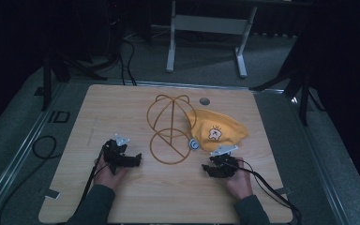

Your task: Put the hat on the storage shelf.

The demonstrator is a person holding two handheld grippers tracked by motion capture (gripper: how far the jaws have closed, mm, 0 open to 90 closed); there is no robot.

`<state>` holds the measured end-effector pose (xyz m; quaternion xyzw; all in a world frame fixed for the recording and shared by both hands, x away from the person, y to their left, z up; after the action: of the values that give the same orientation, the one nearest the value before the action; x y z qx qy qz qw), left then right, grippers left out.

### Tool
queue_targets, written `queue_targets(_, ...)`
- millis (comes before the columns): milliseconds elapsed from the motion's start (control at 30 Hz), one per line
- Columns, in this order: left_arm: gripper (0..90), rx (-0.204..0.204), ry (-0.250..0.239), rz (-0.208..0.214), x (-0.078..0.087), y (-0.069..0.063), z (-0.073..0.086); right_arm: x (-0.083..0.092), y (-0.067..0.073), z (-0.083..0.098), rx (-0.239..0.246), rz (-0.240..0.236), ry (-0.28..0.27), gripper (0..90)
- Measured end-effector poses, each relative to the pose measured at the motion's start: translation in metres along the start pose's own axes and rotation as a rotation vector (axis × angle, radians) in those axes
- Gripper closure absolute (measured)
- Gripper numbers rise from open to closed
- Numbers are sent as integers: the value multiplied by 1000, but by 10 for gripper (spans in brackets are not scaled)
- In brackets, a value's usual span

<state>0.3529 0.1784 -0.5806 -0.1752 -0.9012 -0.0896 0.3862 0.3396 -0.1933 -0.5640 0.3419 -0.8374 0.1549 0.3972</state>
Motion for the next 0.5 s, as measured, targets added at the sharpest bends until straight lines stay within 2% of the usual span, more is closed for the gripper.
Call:
queue_targets(167,2,1,0,0,0,0,0,1,0,1,7,-4,2,512)
queue_targets(200,1,1,0,0,0,0,0,2,0,2,27,-5,6,502)
queue_targets(267,1,0,0,-1,0,0,0,4,-1,2,47,13,18,498)
queue_targets(367,1,1,-1,0,0,0,0,8,-7,1,66,67,32,507)
queue_targets(400,1,1,-1,-1,0,0,0,10,-9,1,66,73,32,532)
queue_targets(433,1,1,-1,-1,0,0,0,13,-12,0,60,77,25,622)
queue_targets(500,1,0,0,-1,0,0,0,20,-20,0,61,85,20,725)
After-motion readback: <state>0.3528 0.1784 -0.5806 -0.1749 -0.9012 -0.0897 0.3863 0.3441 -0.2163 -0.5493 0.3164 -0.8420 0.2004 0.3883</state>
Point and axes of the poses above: each handheld gripper's, and its own axes: x roughly backward along the jaws, z roughly out of its underside, y roughly to its left, the point moved 2 cm from there along -x, roughly forward along the jaws, and after that the axes turned 2 degrees about -x, right-handed, at the moved point
